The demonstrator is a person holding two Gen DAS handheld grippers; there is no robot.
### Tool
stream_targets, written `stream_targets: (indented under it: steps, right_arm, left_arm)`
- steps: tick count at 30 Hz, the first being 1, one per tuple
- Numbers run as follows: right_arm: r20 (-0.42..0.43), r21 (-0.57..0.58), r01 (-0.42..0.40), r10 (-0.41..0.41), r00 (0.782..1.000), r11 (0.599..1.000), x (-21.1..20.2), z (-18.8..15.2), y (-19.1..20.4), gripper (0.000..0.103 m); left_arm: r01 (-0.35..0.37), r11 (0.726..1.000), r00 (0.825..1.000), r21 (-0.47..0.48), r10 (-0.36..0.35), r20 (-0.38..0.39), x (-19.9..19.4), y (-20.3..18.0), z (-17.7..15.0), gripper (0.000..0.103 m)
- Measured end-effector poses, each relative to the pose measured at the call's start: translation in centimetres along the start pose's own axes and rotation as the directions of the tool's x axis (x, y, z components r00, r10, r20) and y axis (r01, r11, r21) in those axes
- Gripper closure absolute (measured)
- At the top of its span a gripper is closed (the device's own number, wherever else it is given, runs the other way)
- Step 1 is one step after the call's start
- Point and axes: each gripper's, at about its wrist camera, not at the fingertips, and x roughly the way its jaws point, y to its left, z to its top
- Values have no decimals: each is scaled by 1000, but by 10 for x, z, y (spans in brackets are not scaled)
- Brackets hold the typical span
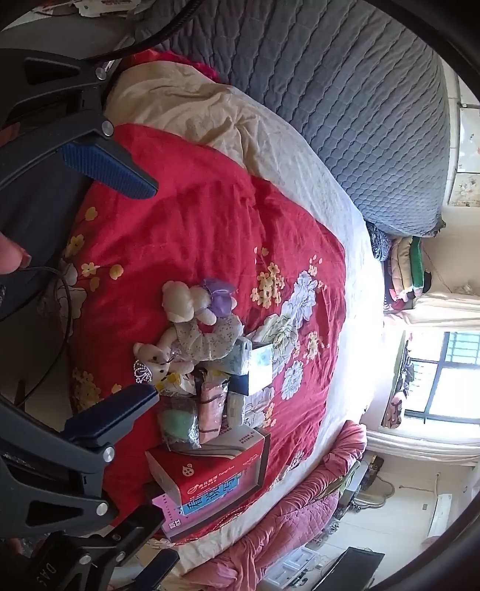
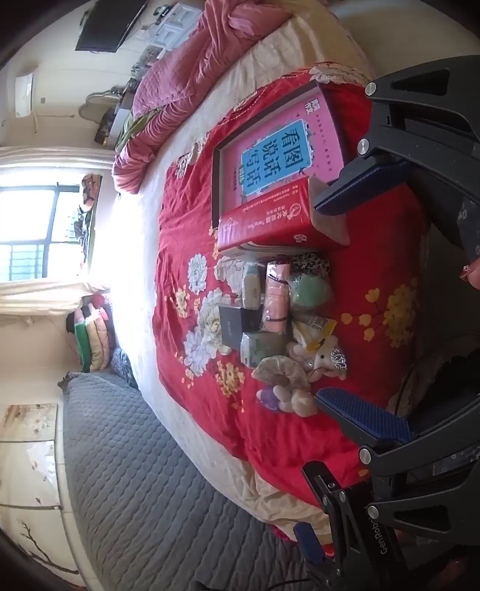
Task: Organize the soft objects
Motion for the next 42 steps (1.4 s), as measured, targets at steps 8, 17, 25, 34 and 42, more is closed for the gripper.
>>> stream_targets:
  steps: [8,17,25,34,42]
  right_arm:
    - [-6,-2,3,-3,1000,1000,3,-2,-1,8]
    - [-7,8,-4,4,1000,1000,4,-2,-1,8]
    - [-13,17,-8,8,1000,1000,3,-2,-3,8]
    - [-8,9,-8,8,1000,1000,3,-1,-2,8]
    - [-12,12,-8,8,1000,1000,2,-1,-2,8]
  left_arm:
    - [16,1000,1000,-3,-16,3,-5,0,4,2]
    - [4,1000,1000,6,-4,-3,-6,-4,4,2]
    - [1,1000,1000,1,-1,-6,1,1,0,2]
    - [-1,1000,1000,2,1,1,-1,0,0,2]
    - [-3,1000,1000,2,3,7,-2,0,0,2]
